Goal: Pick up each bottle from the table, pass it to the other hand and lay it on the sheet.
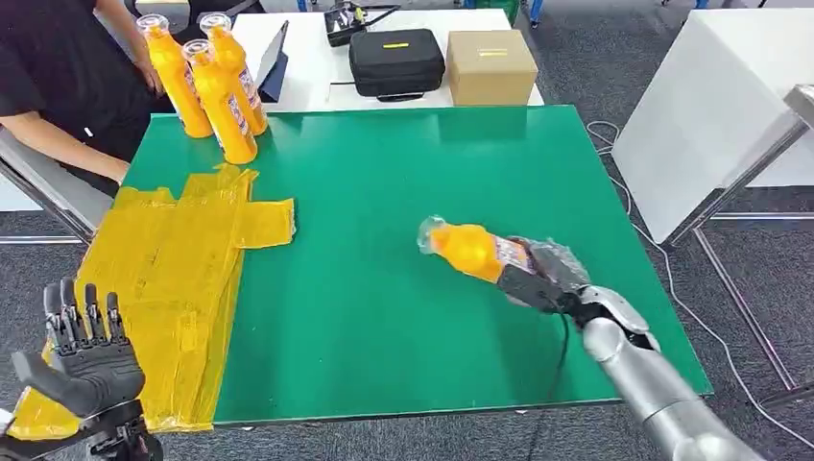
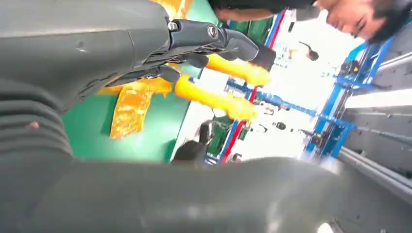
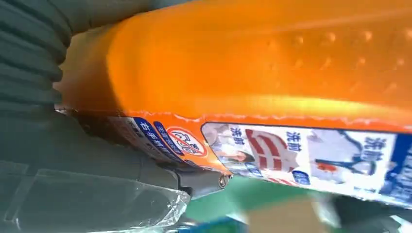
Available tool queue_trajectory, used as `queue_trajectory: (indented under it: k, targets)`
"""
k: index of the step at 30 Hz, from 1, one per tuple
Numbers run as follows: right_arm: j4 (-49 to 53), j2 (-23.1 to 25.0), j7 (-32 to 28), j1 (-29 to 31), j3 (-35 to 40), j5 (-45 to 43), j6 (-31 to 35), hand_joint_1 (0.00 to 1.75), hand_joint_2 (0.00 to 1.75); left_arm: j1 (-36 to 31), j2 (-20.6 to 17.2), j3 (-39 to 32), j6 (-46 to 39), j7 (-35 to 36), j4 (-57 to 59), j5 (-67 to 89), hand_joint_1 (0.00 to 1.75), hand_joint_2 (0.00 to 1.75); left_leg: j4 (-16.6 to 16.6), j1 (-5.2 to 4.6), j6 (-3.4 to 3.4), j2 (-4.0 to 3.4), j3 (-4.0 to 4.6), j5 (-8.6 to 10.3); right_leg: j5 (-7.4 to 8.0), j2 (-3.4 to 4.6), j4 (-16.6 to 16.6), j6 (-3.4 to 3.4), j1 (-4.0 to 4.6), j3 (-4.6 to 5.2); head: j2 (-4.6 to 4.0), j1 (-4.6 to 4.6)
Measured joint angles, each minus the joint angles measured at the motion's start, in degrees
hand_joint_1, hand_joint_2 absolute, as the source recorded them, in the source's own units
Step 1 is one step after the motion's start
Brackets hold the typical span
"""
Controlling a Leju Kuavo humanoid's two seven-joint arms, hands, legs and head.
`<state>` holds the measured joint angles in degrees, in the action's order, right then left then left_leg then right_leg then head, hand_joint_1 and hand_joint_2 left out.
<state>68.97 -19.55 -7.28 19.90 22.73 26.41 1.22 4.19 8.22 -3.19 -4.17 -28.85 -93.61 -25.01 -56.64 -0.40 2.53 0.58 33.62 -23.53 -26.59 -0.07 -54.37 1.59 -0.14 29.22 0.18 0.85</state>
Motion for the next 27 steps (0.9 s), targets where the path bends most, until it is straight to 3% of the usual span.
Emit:
queue_trajectory:
  k: [5, 11, 19, 27]
  targets:
    - [0.69, 10.03, 0.28, 4.44, 3.43, -2.95, 2.01, 1.75, 1.75, -2.55, 0.57, 2.05, 1.09, 2.32, 0.96, 0.77, 0.0, 1.75, 0.04, 0.03, -0.08, -0.27, 0.05, 0.05, 0.03, 0.15, -0.08, -0.05, 0.07, 0.16, 0.0, 0.04]
    - [-5.34, 21.43, 2.1, 12.31, 7.67, -2.74, 7.41, 1.75, 1.75, -5.64, 1.47, 5.72, 1.16, 3.35, 2.84, 1.05, 0.0, 1.75, 0.04, 0.03, -0.15, -0.17, 0.11, 0.11, 0.11, 0.11, -0.09, -0.18, 0.04, 0.24, 0.0, 0.02]
    - [-9.76, 27.18, 4.3, 15.33, 9.42, -1.45, 9.37, 1.75, 1.75, -7.42, 1.82, 7.69, 1.46, 4.57, 4.48, 1.27, 0.0, 1.75, 0.02, -0.06, -0.14, -0.11, 0.35, 0.1, 0.11, 0.11, -0.09, -0.18, -0.05, 0.46, 0.02, 0.04]
    - [-18.46, 35.04, 10.56, 19.35, 11.12, 8.1, 16.35, 1.75, 1.75, -13.89, 3.91, 12.83, 1.84, 6.93, 9.68, 2.08, 0.0, 1.75, 0.01, -0.02, -0.17, -0.17, 0.39, 0.13, 0.13, 0.12, -0.1, -0.17, -0.03, 0.51, 0.0, 0.04]
